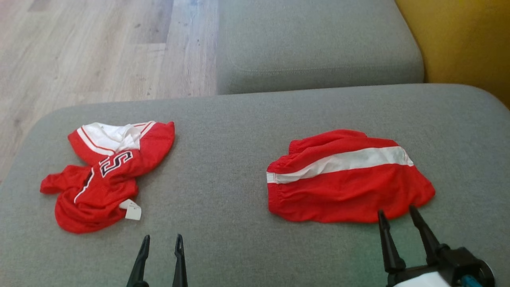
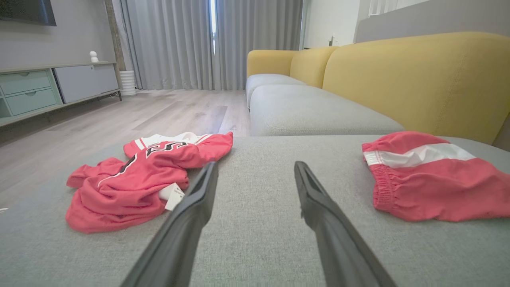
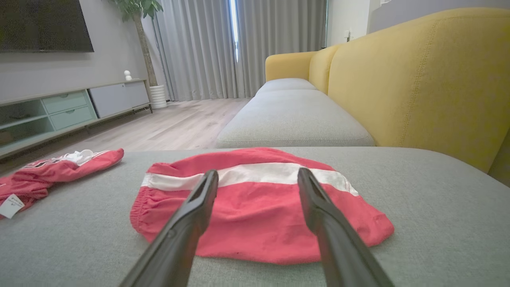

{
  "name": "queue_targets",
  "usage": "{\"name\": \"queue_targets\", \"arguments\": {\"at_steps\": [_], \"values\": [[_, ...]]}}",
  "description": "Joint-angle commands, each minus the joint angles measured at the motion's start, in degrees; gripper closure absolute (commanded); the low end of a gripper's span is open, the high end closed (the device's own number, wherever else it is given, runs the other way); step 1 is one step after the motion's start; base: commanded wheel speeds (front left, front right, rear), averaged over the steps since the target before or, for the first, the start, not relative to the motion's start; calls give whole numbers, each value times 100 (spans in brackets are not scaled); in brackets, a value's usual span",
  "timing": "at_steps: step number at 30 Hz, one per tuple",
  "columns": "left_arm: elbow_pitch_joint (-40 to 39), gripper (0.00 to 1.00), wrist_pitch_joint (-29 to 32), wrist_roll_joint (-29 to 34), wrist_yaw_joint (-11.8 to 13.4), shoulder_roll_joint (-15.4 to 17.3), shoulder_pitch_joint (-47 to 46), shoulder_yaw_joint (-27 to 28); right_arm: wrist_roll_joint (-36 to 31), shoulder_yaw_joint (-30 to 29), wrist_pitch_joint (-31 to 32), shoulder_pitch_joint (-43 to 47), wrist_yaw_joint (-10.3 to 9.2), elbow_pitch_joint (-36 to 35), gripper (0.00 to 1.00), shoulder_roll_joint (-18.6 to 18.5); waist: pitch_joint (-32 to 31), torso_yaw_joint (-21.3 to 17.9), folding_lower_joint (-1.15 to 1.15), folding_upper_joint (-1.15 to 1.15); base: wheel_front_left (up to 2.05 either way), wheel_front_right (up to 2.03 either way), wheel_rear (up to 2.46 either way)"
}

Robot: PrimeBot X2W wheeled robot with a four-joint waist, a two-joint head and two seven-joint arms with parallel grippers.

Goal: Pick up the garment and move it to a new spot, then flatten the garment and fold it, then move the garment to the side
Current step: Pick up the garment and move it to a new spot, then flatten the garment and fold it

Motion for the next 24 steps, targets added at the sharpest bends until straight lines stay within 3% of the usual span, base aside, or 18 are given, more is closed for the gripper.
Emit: {"name": "queue_targets", "arguments": {"at_steps": [1,8,16,24], "values": [[-6,0,-54,26,-24,-26,-345,161,-101,170,-22,-124,-4,-179,0,-35,88,-35,0,0,0,0,0],[450,0,-54,-309,-237,-26,-785,-69,-213,223,-22,-220,-4,-190,0,-35,329,-177,0,0,0,0,0],[1375,0,-55,-1723,-1029,-26,-1951,-843,-272,269,-22,-421,-4,-239,0,-35,768,-354,0,0,0,0,0],[2726,0,95,-2878,-1360,-26,-3445,-1744,-335,363,-22,-785,-4,-265,0,-35,1351,-573,0,0,0,0,0]]}}
